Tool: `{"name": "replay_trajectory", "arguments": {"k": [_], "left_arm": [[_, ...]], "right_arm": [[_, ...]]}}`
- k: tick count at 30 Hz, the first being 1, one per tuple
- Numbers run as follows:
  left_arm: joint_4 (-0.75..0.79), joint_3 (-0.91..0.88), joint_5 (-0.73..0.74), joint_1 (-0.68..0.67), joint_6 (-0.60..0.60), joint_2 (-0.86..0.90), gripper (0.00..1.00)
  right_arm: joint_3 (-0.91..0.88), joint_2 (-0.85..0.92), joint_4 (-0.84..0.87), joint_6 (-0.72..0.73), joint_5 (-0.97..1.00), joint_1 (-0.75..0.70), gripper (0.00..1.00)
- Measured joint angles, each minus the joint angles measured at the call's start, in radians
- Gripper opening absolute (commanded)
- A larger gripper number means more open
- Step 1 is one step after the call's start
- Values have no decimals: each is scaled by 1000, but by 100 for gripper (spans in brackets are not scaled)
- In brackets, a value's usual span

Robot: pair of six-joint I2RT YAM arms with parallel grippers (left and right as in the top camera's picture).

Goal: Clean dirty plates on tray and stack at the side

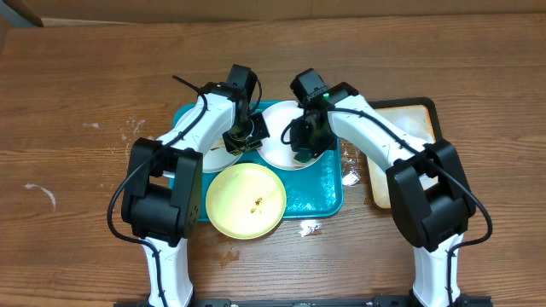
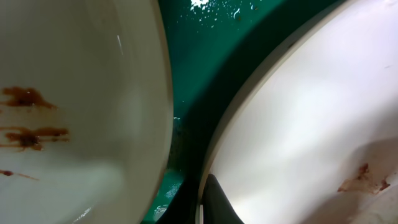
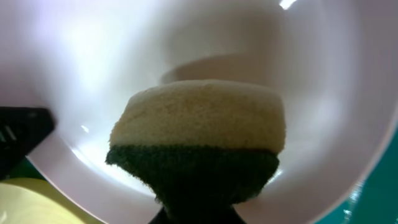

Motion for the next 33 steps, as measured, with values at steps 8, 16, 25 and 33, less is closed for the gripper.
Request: {"name": "replay_trajectory", "arguments": {"k": [8,16,25,33], "left_arm": [[0,1,-14,-4,0,0,4],[-8,2,-24,-5,0,0,4],[-11,2,-25,-5,0,0,4],[-13,2,-29,-5,0,0,4]], "right_arm": [[0,0,118,82,-2,16,4],[4,72,171,117,-11,47,4],[23,73,113,116,24,45,4],[40,73,13,91,195,18,4]]}}
